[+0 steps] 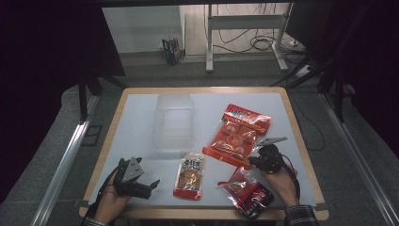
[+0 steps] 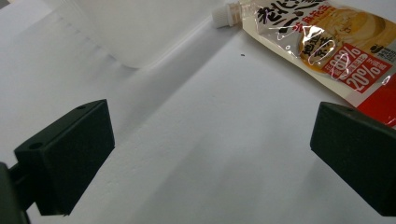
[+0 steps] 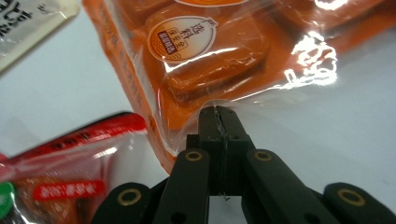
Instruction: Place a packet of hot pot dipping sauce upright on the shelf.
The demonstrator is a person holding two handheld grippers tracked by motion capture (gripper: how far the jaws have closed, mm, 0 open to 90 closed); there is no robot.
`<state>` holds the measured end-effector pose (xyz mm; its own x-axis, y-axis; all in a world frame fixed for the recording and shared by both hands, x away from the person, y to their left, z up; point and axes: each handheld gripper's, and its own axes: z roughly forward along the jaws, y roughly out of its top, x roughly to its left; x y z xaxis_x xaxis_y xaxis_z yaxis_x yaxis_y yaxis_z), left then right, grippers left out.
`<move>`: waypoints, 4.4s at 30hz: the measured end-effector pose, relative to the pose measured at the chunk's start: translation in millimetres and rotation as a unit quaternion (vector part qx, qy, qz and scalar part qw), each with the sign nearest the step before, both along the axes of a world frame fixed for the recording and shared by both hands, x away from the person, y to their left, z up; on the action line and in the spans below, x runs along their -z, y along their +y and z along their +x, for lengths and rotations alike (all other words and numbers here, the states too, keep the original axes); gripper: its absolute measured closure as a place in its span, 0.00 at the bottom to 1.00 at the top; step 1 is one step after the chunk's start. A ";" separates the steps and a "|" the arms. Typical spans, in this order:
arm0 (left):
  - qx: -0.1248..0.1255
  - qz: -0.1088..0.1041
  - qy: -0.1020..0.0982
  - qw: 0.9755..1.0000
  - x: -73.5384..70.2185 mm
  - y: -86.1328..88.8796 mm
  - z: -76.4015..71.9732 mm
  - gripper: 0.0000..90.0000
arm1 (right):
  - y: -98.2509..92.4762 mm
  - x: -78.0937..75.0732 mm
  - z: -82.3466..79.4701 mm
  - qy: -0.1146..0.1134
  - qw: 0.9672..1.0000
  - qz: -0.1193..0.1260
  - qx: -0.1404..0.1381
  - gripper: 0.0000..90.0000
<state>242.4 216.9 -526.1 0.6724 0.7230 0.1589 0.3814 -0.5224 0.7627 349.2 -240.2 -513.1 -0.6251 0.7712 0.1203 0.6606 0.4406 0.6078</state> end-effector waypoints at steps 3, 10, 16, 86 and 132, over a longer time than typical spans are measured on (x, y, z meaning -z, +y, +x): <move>0.000 -0.001 0.000 1.000 0.2 -0.4 0.1 0.00 | 7.3 1.1 2.5 0.001 1.000 0.005 -0.009 0.98; 0.000 -0.001 0.000 1.000 0.3 -0.7 0.1 0.00 | 28.2 2.6 7.8 0.006 0.999 0.008 -0.043 0.98; 0.002 0.005 -0.001 1.000 -0.1 -0.5 0.1 0.00 | 52.3 4.4 12.1 0.003 0.997 -0.003 -0.074 0.98; 0.010 0.007 0.010 1.000 -0.6 -2.0 -1.8 0.00 | 12.7 -21.6 50.8 -0.107 0.994 -0.014 -0.030 0.00; 0.027 0.040 0.021 0.999 3.4 -9.3 -2.4 0.01 | -15.5 -7.2 74.0 -0.020 0.998 0.029 0.046 0.32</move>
<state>240.0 207.6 -529.5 0.7166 0.6723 0.1854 0.3820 -0.6008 0.7022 423.2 -255.6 -505.9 -0.5566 0.8184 0.1433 0.6720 0.3420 0.6569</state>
